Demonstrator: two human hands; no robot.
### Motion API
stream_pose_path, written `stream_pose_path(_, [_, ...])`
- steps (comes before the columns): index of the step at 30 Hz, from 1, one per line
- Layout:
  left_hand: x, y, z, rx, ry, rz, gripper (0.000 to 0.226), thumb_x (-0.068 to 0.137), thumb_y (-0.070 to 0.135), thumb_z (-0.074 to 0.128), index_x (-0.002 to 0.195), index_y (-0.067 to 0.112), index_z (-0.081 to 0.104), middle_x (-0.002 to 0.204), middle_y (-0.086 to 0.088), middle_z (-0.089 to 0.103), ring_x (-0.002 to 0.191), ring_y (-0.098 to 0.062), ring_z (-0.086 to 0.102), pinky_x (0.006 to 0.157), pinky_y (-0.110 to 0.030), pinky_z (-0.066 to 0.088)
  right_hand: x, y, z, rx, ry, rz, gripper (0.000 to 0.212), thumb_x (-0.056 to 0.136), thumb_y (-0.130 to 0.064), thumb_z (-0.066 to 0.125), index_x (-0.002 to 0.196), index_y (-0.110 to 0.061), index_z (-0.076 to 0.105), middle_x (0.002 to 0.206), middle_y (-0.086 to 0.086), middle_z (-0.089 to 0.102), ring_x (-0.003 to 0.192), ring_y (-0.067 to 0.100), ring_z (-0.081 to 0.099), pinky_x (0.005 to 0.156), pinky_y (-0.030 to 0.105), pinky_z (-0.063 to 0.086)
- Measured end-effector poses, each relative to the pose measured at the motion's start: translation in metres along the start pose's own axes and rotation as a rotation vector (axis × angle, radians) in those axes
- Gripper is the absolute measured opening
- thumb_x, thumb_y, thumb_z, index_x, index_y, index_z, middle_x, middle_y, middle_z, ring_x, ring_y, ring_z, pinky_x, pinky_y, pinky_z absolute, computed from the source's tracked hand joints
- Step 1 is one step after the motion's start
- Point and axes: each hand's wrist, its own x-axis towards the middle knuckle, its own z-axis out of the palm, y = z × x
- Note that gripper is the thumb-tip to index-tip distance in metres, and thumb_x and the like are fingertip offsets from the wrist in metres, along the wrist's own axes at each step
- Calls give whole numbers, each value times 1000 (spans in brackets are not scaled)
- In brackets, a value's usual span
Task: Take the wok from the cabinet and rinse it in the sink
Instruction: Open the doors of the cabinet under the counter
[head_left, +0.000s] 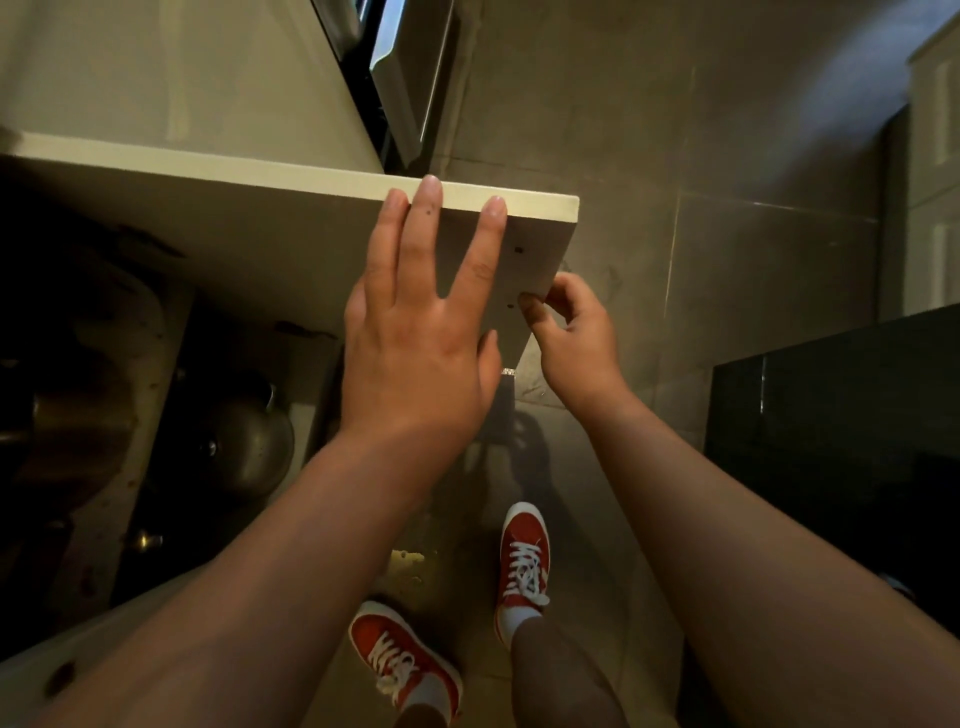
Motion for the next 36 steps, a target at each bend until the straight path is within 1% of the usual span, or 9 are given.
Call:
stream_pose_path(13, [41, 11, 7, 70, 21, -92, 93, 81, 35, 66, 156, 25, 12, 162, -20, 16, 148, -39, 11, 102, -56, 39, 48, -12, -4, -56, -43, -41, 15, 93, -19, 63, 98, -33, 63, 104, -7, 72, 107, 8, 65, 96, 36, 53])
stream_pose_path(17, [33, 6, 2, 31, 18, -54, 89, 83, 34, 65, 156, 25, 16, 163, -19, 14, 149, -37, 10, 107, -55, 35, 41, -11, -3, -104, -21, 13, 14, 91, -19, 66, 105, -22, 65, 107, -2, 72, 107, 13, 66, 96, 38, 53])
stream_pose_path(19, [20, 2, -2, -64, 24, -38, 81, 83, 32, 66, 153, 24, 25, 163, -18, 16, 148, -36, 14, 108, -52, 35, 32, -9, 1, -97, 28, 93, 24, 89, -20, 68, 112, -15, 64, 111, 3, 71, 107, 16, 66, 98, 41, 52])
stream_pose_path(21, [-2, -5, -5, -198, 12, -89, 74, 84, 28, 68, 149, 21, 34, 159, -17, 27, 142, -34, 30, 102, -45, 40, 15, -4, 10, -156, 63, 184, 36, 88, -23, 70, 121, -14, 60, 116, 4, 69, 109, 15, 65, 99, 41, 51])
stream_pose_path(23, [-34, -17, -6, -332, -46, -191, 61, 87, 27, 67, 143, 17, 45, 145, -13, 47, 127, -27, 48, 94, -33, 44, -8, 3, 22, -246, 29, 221, 43, 87, -27, 72, 125, -12, 58, 118, 6, 67, 109, 17, 64, 99, 42, 51])
stream_pose_path(25, [-73, -32, -6, -440, -139, -342, 41, 92, 28, 61, 132, 20, 55, 124, -3, 61, 109, -14, 56, 82, -17, 41, -34, 8, 39, -288, -82, 220, 39, 87, -27, 72, 122, -12, 60, 115, 5, 67, 107, 17, 64, 96, 39, 54])
stream_pose_path(29, [-162, -65, -4, -648, -207, -685, 19, 93, 30, 59, 112, 30, 62, 100, 12, 61, 87, -1, 58, 64, -14, 43, -91, 8, 85, -268, -349, 185, 26, 87, -16, 73, 110, -13, 63, 100, -1, 67, 92, 8, 66, 86, 27, 56])
stream_pose_path(33, [-249, -89, 2, -837, -102, -1043, 11, 91, 34, 61, 99, 40, 60, 93, 15, 65, 83, 4, 62, 61, -15, 49, -146, 6, 136, -281, -588, 191, 23, 85, -5, 73, 106, -9, 64, 96, 3, 68, 80, 2, 64, 74, 15, 54])
stream_pose_path(36, [-301, -106, 6, -918, 68, -1265, 16, 90, 29, 65, 91, 44, 60, 86, 19, 66, 81, 13, 60, 58, -5, 47, -187, -3, 172, -333, -778, 177, 30, 86, -1, 71, 114, -3, 63, 103, 7, 67, 87, 6, 64, 79, 16, 53])
